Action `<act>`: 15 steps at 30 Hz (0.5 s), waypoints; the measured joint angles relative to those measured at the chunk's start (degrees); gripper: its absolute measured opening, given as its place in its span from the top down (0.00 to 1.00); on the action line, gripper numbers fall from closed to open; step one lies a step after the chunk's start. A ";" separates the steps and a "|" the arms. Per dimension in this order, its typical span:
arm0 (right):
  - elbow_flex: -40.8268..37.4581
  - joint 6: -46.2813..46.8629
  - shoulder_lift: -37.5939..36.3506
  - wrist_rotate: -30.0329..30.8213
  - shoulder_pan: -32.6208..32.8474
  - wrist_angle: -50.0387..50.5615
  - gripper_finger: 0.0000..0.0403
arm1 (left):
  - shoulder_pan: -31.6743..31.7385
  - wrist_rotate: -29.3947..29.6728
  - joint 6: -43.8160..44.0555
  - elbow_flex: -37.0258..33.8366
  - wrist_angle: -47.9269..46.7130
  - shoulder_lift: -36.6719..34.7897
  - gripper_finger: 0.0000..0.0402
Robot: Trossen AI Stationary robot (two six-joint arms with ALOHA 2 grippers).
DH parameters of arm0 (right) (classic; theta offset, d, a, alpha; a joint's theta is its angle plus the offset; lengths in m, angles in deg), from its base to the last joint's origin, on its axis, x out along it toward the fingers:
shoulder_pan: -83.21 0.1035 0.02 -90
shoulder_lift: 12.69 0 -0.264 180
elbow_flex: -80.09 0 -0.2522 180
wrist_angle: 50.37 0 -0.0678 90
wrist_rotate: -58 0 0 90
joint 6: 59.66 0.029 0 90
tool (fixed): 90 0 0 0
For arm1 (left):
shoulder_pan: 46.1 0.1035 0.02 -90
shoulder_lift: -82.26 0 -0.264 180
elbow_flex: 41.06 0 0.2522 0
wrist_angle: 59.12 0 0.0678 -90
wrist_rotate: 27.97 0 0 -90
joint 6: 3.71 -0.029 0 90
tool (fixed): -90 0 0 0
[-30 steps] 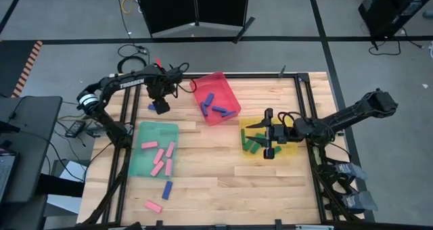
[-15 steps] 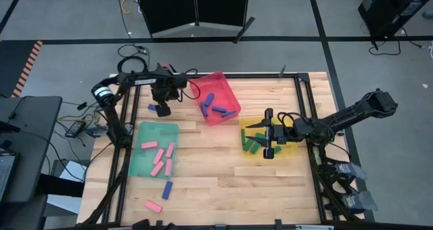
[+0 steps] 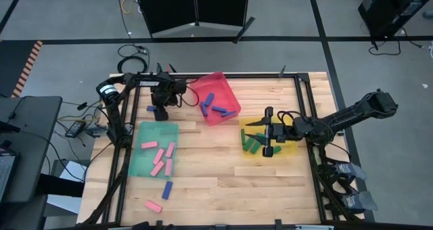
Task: Sort blocks
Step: Put the blue block into the red bin
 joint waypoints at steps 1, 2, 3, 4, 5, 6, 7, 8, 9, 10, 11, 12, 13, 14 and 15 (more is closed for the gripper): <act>0.01 -0.12 0.00 0.00 -0.12 -0.02 0.56 | 0.00 0.34 0.00 -0.91 0.26 -0.02 0.43; 0.01 -0.17 0.00 -0.02 -0.27 -0.02 0.56 | 0.00 1.24 0.00 -2.03 0.91 -0.02 0.43; 0.01 -0.19 0.00 -0.02 -0.46 -0.05 0.56 | 0.02 2.08 0.00 -3.02 2.24 0.00 0.43; 0.01 -0.19 0.00 -0.01 -0.68 -0.08 0.56 | 0.02 2.55 -0.02 -3.76 3.37 0.00 0.43; -0.01 -0.18 0.01 -0.01 -0.84 -0.12 0.56 | 0.01 2.72 -0.07 -4.40 4.25 -0.21 0.43; 0.01 -0.18 0.02 0.00 -0.99 -0.17 0.56 | 0.00 2.89 -0.07 -4.97 4.94 -0.40 0.43; 0.01 -0.17 0.02 0.00 -1.07 -0.23 0.56 | 0.00 2.96 -0.13 -5.32 5.26 -0.42 0.43; 0.01 -0.18 0.02 -0.01 -1.11 -0.24 0.56 | 0.00 3.05 -0.25 -5.45 5.43 -0.40 0.43; 0.01 -0.19 0.02 -0.01 -1.11 -0.24 0.56 | 0.00 3.06 -0.28 -5.51 5.62 -0.39 0.44; 0.01 -0.17 0.02 0.00 -1.11 -0.24 0.56 | 0.00 3.08 -0.32 -5.51 5.68 -0.37 0.45; 0.01 -0.19 0.02 0.00 -1.11 -0.24 0.56 | 0.00 3.22 -0.55 -5.51 5.70 -0.37 0.48; 0.01 -0.15 0.02 -0.02 -1.11 -0.26 0.56 | 0.00 3.26 -0.74 -5.51 5.67 -0.36 0.51; 0.01 -0.09 0.02 -0.02 -1.11 -0.25 0.56 | 0.01 3.21 -0.85 -5.52 5.64 -0.31 0.56; 0.01 -0.08 0.02 -0.02 -1.11 -0.24 0.56 | 0.08 2.99 -0.87 -5.55 5.65 -0.31 0.61; 0.01 -0.06 0.02 -0.01 -1.11 -0.24 0.56 | 0.19 2.86 -0.84 -5.58 5.64 -0.31 0.67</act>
